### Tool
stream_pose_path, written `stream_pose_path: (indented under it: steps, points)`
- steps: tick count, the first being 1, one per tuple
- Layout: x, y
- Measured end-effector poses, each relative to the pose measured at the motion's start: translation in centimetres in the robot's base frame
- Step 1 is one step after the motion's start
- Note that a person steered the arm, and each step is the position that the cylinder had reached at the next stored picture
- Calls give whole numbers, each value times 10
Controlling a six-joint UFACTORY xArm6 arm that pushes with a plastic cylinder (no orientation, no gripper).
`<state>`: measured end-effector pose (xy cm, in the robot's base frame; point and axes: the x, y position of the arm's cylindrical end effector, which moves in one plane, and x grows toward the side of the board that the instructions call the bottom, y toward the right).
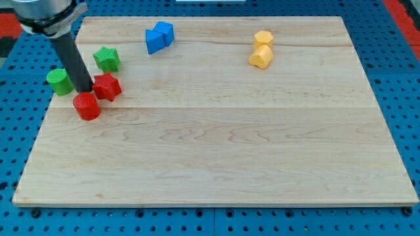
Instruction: Place the red circle to the left of the red star
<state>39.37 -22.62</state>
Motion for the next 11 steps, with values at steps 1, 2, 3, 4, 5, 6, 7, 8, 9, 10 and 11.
stream_pose_path:
  steps: [1, 2, 3, 4, 5, 6, 7, 8, 9, 10, 11]
  points:
    - [-15, 35]
    - [24, 85]
    - [61, 117]
    - [97, 107]
    - [113, 21]
    - [74, -71]
    - [64, -73]
    - [59, -11]
    - [53, 20]
    - [32, 33]
    - [27, 47]
